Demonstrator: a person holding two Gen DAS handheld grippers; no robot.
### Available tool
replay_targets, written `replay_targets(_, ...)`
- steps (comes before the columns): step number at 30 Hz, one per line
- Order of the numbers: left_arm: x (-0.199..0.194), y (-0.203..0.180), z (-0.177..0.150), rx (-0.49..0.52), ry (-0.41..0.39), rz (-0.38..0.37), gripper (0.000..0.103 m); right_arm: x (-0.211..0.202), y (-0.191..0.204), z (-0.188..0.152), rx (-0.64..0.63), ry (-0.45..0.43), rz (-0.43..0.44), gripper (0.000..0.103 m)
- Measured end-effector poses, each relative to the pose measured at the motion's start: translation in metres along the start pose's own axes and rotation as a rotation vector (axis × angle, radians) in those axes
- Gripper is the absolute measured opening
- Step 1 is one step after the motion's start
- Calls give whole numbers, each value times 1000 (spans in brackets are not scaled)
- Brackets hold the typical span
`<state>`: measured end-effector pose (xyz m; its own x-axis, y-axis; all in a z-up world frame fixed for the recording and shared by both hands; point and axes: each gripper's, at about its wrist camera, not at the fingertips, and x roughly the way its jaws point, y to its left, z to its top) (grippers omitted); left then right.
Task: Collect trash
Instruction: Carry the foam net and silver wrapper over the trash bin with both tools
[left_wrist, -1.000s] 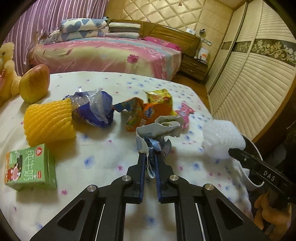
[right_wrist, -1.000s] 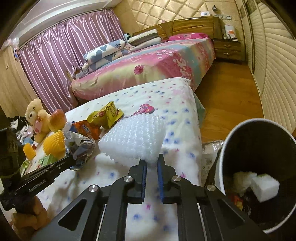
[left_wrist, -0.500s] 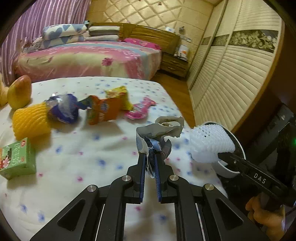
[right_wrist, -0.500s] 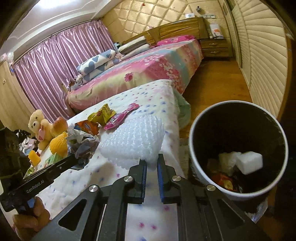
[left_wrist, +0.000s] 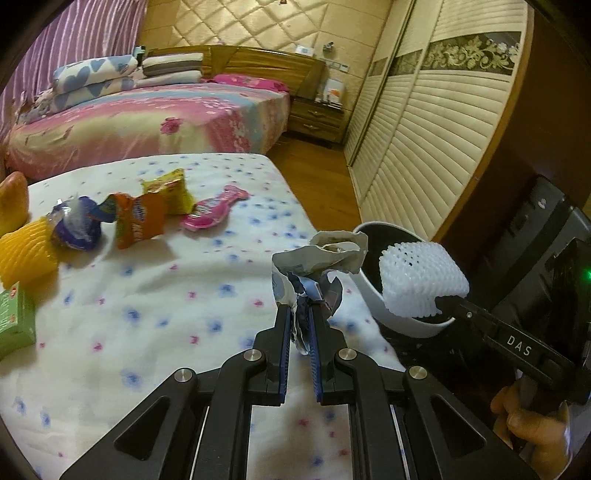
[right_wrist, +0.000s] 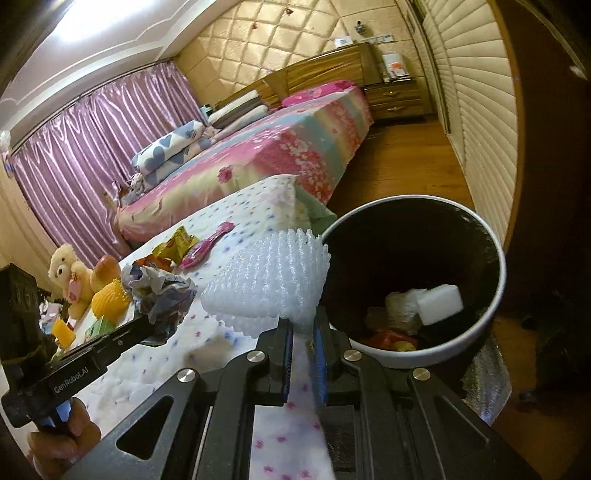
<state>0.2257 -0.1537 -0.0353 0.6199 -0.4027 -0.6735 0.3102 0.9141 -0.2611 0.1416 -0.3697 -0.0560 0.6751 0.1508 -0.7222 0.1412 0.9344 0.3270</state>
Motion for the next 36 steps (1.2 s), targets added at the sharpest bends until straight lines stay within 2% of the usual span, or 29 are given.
replay_targets(19, 42, -46, 14, 85, 41, -54, 8, -13, -44, -1, 73, -23, -91, 10)
replay_targets(36, 79, -77, 27, 141, 71, -58, 8, -4, -77, 9, 117, -12, -160, 10)
